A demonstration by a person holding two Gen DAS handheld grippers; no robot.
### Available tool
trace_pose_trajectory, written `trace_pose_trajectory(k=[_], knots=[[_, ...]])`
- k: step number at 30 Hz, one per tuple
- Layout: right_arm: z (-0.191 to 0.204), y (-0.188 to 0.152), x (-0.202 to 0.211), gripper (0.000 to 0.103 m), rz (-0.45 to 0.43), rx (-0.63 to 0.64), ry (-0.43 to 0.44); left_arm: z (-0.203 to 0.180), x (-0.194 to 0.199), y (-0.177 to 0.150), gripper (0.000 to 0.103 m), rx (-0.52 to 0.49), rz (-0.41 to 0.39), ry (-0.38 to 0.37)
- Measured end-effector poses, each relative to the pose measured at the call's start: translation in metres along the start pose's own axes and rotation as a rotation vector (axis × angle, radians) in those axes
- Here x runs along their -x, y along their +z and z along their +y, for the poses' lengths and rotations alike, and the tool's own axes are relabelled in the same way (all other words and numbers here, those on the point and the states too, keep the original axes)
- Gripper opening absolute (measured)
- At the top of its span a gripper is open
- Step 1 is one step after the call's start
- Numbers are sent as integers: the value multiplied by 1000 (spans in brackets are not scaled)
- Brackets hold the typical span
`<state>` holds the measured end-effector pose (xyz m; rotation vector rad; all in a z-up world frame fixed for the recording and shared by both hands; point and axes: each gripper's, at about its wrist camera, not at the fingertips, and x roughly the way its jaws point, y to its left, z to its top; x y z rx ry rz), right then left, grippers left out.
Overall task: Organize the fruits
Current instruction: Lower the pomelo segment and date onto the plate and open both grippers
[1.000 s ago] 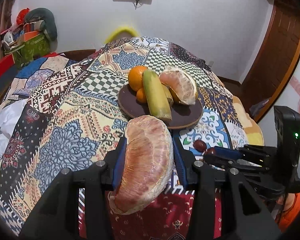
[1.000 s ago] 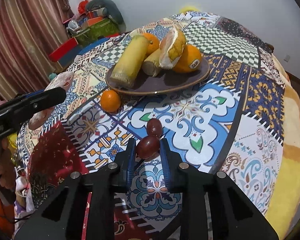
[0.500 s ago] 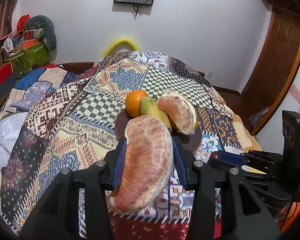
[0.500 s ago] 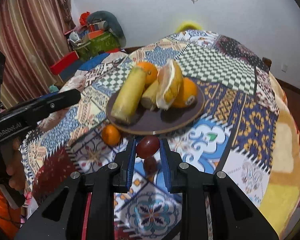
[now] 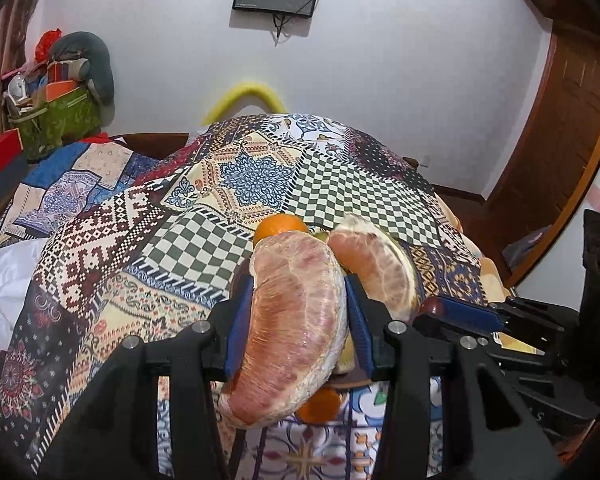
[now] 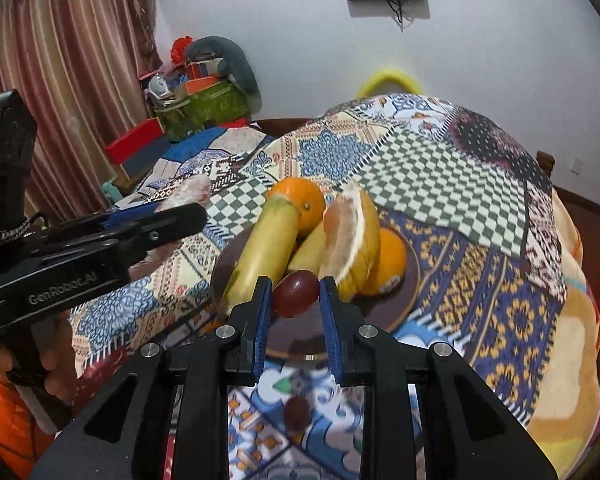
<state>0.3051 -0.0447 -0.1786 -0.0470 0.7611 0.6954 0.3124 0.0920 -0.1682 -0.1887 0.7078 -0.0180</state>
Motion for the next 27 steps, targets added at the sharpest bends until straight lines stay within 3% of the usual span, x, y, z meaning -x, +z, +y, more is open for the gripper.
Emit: trace_pose_trajectory(k=[11,21,27], knots=[[-3,7,-18,22,6,43,-9,4,-41,13,44,-14,34,34],[-6,6,-26,23,31,42,3,5,-62,12,45,21,84,18],[-5,4,-19,34,17,45,-9,0,-54,10,45,0,85,6]])
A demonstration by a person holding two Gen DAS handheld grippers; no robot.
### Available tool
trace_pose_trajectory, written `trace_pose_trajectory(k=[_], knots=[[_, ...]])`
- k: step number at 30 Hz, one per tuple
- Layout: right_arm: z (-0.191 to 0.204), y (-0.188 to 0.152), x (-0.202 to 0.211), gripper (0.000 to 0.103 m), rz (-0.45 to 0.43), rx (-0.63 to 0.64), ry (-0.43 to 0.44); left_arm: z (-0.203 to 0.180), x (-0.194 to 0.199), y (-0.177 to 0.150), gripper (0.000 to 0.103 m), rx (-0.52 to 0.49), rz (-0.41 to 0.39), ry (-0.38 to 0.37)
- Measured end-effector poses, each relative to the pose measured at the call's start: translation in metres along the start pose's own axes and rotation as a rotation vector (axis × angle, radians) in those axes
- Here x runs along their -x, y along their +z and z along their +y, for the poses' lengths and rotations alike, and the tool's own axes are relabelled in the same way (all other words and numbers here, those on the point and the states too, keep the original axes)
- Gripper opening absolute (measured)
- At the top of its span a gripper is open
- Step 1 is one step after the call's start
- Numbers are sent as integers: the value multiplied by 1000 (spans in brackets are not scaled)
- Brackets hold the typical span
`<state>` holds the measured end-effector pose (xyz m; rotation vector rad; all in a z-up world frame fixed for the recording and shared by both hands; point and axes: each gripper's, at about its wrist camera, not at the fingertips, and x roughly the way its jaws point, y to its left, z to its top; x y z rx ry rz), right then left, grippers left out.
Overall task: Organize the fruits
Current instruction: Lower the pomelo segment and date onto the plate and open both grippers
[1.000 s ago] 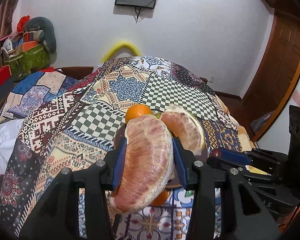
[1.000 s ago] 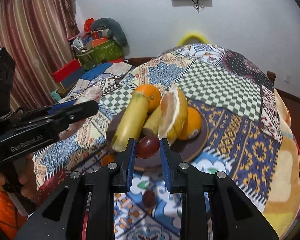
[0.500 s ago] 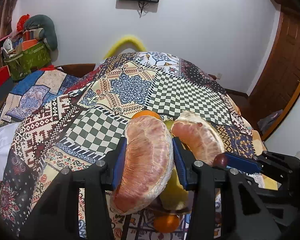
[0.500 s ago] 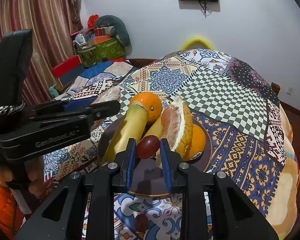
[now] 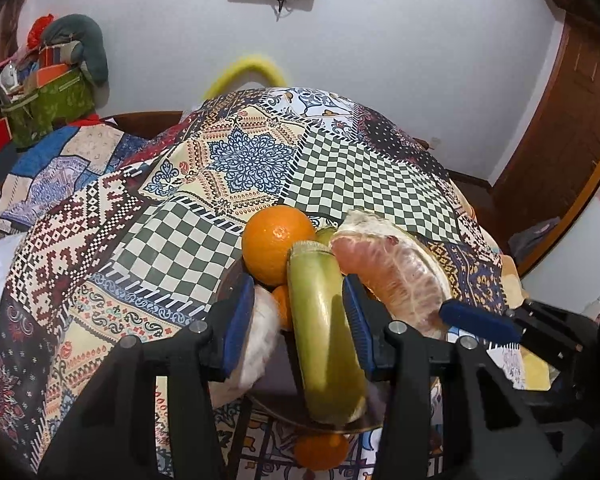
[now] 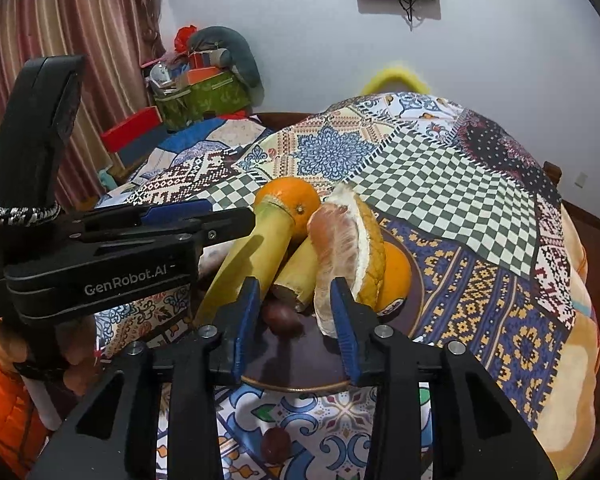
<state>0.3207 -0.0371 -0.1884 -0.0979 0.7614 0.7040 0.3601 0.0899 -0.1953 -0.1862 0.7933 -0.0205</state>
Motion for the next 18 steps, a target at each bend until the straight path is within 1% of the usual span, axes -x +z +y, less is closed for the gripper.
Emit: trace_pose_trajectory(k=[5,9,12,14,18], knots=[[0,-1,9,34,-6,-4,-8,0,11,-4,45,-1,0,0],[-2,-2,20,34,-17,-11,-12,3,30,-8,45,-5,-18,9],[-3,-6,28,35,-21,-14,-21,10,45,-10,47,-11,-33,33],[-5,-8,32,36,-21,-18,-27,19,53,-13,47,-22,-37,68],[-10,-16,38,39,-16,-31,-42,39,58,-20,47,-27,-8,123]])
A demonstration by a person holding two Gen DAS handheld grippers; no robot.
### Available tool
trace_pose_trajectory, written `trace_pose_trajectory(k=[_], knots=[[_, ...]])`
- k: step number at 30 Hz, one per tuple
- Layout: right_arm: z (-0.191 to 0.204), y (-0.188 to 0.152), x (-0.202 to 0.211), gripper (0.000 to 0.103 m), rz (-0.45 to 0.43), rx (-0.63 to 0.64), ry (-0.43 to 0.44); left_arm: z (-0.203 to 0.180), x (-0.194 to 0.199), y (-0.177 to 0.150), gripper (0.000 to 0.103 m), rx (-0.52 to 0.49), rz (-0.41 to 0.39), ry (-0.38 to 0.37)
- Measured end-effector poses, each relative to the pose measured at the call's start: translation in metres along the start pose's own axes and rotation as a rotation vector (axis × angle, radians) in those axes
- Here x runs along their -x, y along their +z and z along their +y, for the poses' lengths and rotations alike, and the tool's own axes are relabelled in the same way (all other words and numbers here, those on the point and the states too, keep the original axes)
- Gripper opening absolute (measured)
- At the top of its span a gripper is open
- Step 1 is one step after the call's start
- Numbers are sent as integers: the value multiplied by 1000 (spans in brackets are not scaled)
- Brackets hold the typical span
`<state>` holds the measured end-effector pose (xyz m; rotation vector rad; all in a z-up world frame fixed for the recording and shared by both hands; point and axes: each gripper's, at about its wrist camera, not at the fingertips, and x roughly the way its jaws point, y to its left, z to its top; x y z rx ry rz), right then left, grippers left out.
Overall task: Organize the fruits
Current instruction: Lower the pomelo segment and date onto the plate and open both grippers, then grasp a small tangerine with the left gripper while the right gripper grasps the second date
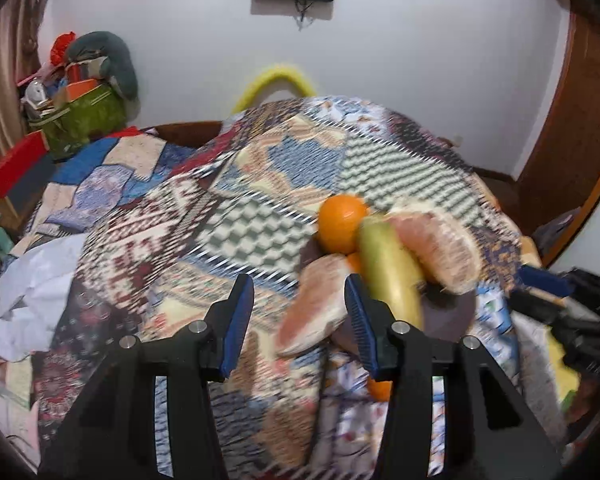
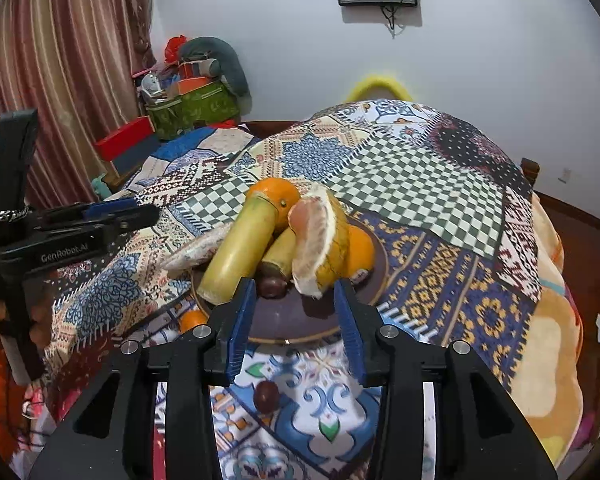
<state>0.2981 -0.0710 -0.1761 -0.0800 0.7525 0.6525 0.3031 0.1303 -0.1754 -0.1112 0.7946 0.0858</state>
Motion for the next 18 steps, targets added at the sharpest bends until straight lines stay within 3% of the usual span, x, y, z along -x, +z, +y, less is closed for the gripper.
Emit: trace_pose_trajectory(k=[11,18], knots=[[-15,-25,-11,42,76,-22,-30,11,-43,-30,48,-58,154,-11],[-22,-36,-22,42,118,-34,-26,20,-47,-34,48,-1,155,-45]])
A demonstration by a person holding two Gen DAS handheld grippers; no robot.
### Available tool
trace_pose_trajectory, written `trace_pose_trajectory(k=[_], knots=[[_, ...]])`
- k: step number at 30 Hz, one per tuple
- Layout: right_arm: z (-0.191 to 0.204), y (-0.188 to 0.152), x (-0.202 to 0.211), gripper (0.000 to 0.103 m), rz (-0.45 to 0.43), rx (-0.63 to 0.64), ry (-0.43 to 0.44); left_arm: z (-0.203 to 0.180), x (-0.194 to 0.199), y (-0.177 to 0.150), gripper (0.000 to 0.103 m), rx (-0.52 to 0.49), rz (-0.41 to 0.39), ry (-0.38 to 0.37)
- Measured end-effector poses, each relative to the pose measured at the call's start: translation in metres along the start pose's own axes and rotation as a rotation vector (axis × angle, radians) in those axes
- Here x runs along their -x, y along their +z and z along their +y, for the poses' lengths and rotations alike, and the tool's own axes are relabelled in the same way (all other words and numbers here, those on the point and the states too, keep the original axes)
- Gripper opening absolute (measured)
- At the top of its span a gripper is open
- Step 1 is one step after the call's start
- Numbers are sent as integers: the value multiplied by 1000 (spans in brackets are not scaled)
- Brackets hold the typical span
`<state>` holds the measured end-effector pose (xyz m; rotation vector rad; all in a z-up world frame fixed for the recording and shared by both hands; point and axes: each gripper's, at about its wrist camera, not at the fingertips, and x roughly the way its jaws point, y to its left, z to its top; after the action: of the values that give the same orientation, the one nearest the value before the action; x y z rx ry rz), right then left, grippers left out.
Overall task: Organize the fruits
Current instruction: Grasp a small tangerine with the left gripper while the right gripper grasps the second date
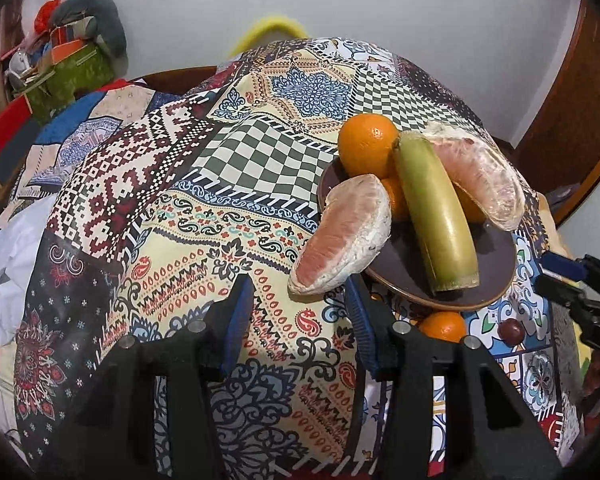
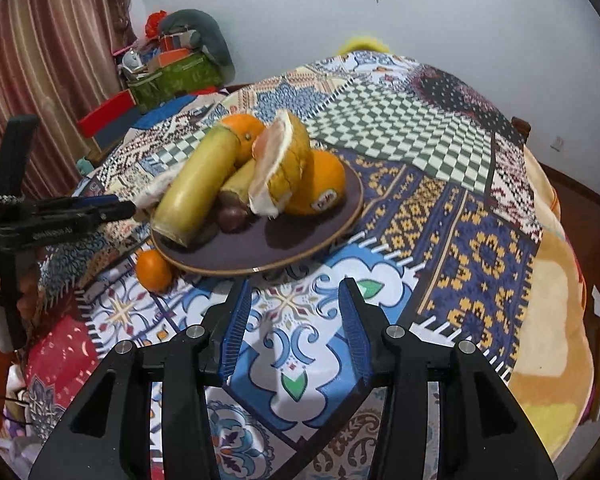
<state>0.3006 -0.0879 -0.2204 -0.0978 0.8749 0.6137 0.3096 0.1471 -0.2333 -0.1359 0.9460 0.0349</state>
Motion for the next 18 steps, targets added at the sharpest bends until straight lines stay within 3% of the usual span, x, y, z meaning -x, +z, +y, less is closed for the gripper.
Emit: trace_pose_trajectory(k=[6,9,18], knots=[[0,-9,-4,42,30,-18,24,-3,4,-7,48,-14,2,13],[3,-12,-1,42,32,-12,32,-3,8,-16,48,18,11,-20],[21,-16,-5,42,54,31,69,-31,25,-32,48,-19,-9,-26]])
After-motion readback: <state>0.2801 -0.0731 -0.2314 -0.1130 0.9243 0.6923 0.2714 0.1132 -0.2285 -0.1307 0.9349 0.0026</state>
